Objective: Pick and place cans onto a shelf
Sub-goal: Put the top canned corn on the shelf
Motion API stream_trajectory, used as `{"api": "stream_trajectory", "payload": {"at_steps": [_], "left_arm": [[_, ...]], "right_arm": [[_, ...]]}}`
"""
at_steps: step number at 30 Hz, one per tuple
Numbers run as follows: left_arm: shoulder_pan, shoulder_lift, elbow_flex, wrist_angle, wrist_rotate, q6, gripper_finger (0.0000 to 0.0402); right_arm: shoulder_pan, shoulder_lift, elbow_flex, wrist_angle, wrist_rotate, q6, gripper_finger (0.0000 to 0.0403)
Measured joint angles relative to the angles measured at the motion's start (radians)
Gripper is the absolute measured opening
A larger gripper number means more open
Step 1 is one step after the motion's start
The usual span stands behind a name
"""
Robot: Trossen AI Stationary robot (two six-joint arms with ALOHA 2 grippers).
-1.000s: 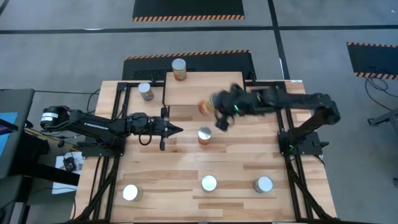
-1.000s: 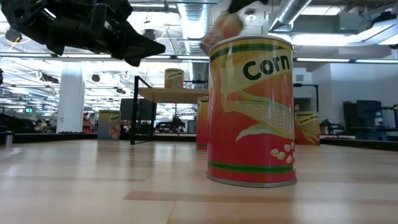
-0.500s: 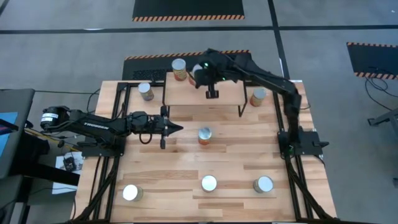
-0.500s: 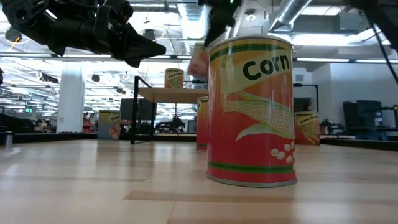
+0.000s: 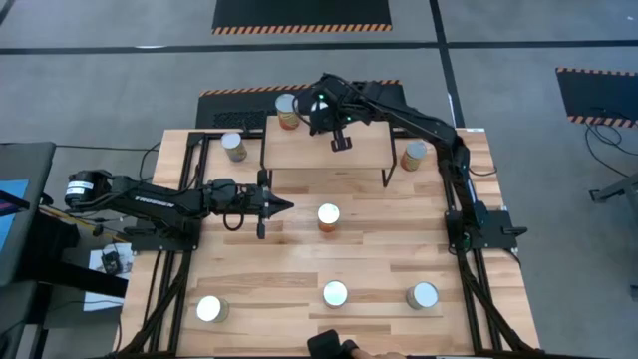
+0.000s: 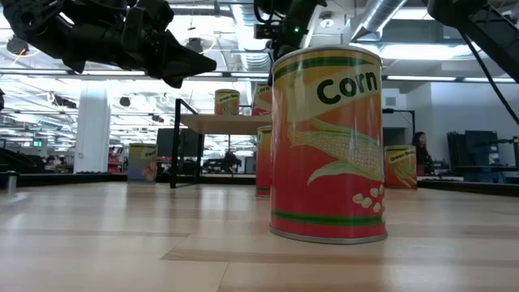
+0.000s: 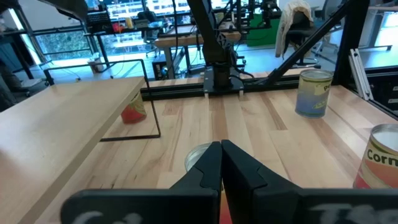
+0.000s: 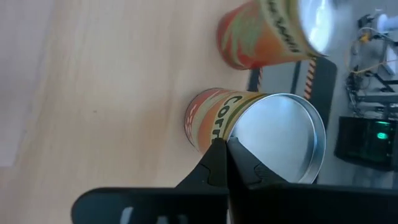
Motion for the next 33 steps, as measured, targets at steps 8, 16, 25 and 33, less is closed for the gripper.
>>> {"api": "stream_trajectory", "payload": {"at_steps": [8,16,25,33], "left_arm": [[0.000,0.000,0.000,0.000,0.000,0.000,0.0000],[0.000,0.000,0.000,0.000,0.000,0.000,0.0000],[0.000,0.000,0.000,0.000,0.000,0.000,0.0000],[0.000,0.000,0.000,0.000,0.000,0.000,0.0000]], "right_arm": [[-0.003,0.000,0.000,-0.001,-0.001,-0.019,0.0021],[-0.003,0.000,0.000,0.018,0.002,-0.029,0.0021],[-0.006,0.000,0.000,0.042,0.001,-0.047,0.0047],[-0.011,0.000,-0.016,0.055,0.001,-0.048,0.0051]]}}
